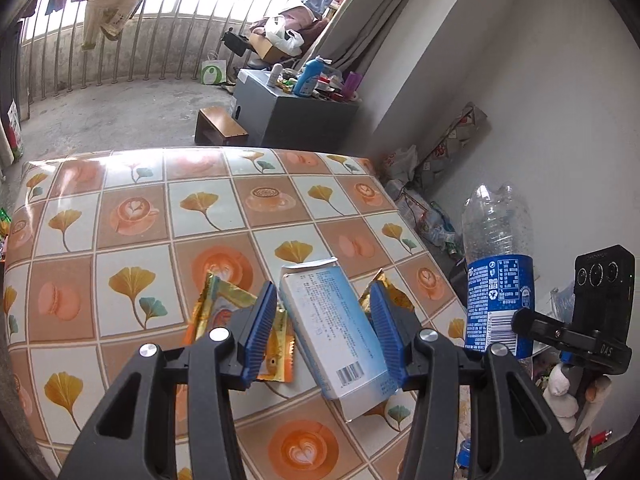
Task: Collect trash
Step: 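Lift the Pepsi bottle with the right tool while left tool grasps gold snack packet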
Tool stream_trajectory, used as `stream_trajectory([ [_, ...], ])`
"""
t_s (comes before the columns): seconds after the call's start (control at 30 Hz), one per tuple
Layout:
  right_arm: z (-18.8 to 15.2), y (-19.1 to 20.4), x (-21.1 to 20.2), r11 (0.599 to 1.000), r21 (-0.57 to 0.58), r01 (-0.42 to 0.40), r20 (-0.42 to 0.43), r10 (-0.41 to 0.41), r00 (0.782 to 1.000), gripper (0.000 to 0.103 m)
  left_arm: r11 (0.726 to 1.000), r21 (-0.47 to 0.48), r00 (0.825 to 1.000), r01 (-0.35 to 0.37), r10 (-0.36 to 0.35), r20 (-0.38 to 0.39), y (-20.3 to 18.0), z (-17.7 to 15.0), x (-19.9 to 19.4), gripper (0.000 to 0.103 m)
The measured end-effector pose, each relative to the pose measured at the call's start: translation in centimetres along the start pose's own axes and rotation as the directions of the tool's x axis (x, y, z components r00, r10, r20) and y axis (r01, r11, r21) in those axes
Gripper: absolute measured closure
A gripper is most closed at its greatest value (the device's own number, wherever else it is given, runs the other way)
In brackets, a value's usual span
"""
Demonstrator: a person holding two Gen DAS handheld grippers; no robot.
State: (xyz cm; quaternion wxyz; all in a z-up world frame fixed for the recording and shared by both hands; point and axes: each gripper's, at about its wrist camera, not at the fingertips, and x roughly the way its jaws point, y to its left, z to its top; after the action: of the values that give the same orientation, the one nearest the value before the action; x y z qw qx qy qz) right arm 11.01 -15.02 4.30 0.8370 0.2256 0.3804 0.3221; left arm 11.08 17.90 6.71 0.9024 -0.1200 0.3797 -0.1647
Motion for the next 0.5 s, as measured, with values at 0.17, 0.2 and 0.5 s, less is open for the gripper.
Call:
stream_trajectory([
  [0.17, -0.6, -3.2, -0.8, 0.985, 0.04, 0.17, 0.025, -0.171, 0.985, 0.045, 0.997, 0.068, 0.999, 0.028, -0.026, -0.033, -3.5, 1.1, 2.6, 0.056],
  [0.2, -0.7, -4.5, -1.6, 0.978, 0.044, 0.205, 0.026, -0.206, 0.978, 0.045, 0.996, 0.082, 0.999, 0.031, -0.027, -0.044, -4.2, 1.3, 3.2, 0.056],
  [0.5, -1.8, -8.3, -1.8, 0.943, 0.111, 0.314, 0.0, -0.316, 0.949, 0.045, 0.984, 0.174, 0.983, 0.04, -0.008, -0.181, -8.8, 2.5, 10.7, 0.056],
])
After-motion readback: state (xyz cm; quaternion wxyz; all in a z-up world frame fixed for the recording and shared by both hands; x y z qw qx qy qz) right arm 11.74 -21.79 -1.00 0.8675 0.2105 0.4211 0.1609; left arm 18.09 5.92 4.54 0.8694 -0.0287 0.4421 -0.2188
